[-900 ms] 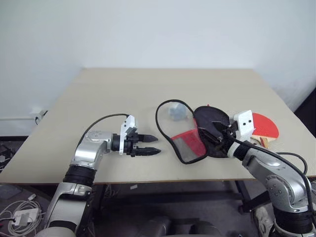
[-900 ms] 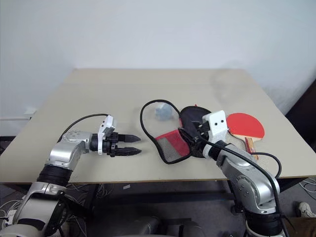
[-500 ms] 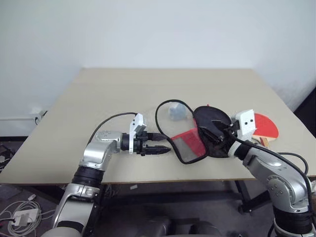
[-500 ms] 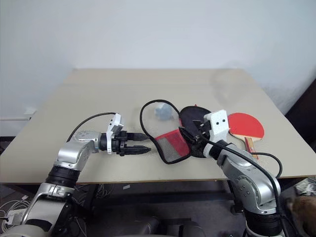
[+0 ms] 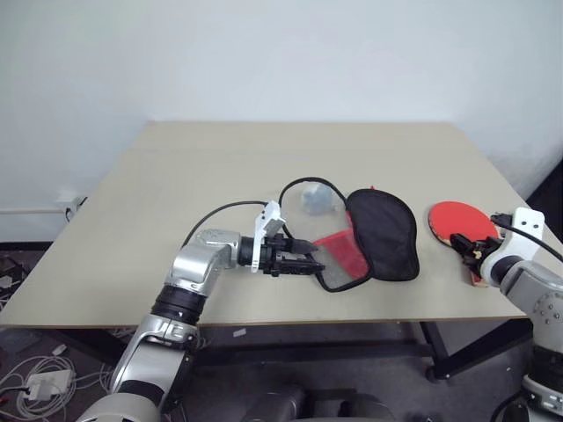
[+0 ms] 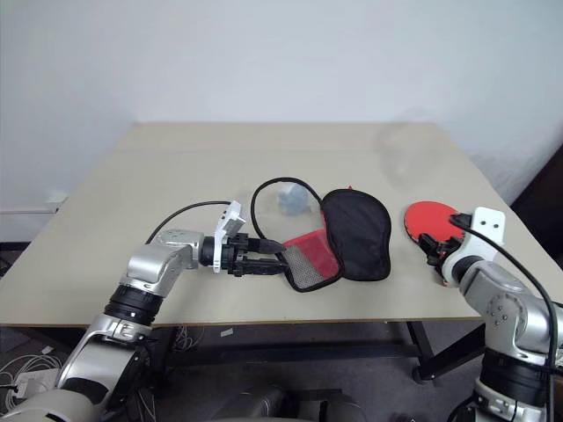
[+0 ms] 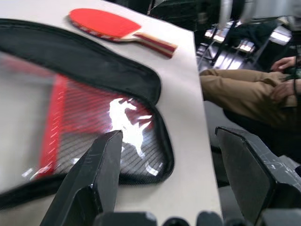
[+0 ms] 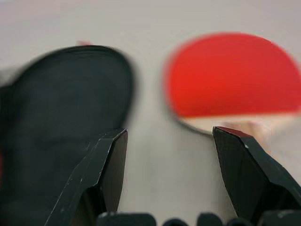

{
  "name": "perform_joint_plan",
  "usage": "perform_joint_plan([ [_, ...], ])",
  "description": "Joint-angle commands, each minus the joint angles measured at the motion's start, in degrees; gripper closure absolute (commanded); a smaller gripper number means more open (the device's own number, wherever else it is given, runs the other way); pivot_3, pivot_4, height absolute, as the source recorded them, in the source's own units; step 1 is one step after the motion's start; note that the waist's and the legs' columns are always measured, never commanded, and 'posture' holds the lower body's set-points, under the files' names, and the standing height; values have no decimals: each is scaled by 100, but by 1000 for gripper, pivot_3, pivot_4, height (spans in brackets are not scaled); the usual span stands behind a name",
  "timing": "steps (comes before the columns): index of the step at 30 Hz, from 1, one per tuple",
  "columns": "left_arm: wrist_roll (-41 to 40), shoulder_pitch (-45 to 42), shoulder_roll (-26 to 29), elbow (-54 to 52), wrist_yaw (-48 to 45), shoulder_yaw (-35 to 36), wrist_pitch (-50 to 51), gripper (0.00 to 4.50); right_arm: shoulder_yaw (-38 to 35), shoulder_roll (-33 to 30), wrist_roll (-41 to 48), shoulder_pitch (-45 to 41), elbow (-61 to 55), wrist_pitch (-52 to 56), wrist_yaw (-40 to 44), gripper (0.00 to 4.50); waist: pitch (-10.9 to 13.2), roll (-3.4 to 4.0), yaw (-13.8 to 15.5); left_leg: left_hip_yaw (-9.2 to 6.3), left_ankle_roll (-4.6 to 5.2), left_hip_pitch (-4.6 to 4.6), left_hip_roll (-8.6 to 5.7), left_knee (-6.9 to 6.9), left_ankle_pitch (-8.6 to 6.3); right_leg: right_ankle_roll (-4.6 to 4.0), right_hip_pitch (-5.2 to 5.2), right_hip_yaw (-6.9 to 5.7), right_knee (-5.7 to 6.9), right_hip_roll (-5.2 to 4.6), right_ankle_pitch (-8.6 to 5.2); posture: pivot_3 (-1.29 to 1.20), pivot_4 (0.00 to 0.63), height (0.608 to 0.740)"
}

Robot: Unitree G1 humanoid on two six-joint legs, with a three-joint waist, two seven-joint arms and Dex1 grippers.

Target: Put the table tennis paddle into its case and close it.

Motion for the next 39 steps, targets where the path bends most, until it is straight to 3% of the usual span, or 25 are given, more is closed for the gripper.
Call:
perform_joint_plan([
  [1,-2,-101,-138,63,81,20,-179,1146,-3,-487,-383,-270,768,-376,158,1372,-1,2,-8,0,-1,0,0,0,1,0,0,0,0,0,0,0,0,740],
  [9,69,-35,-234,200,59,-23,-437,1146,491,-859,-792,-674,2314,-683,666,1372,-4,8,-70,0,-1,0,3,5,1,0,3,0,0,-1,1,0,0,740],
  [24,41,71,-89,48,224,37,-448,1146,1100,-583,-1147,-1251,3227,-910,953,1372,-7,16,-104,-1,-1,0,0,13,1,0,7,-1,1,-1,1,0,0,740],
  [27,29,77,-101,-1,305,37,-417,1146,1151,-552,-1211,-1296,3257,-1052,975,1924,-7,15,-105,-1,-1,0,0,17,1,1,8,-1,1,-1,2,0,0,740],
  [31,-7,80,-75,-45,348,60,-378,1146,1215,-548,-1276,-1348,3257,-998,1041,3266,-7,15,-123,-1,-1,0,1,17,1,2,7,-1,1,0,2,0,0,740],
  [39,-50,60,-24,-110,410,120,-261,1146,778,-474,-1193,-1533,2866,-903,588,3391,-8,17,-179,-2,-1,0,1,15,1,2,8,-1,1,0,2,0,0,740],
])
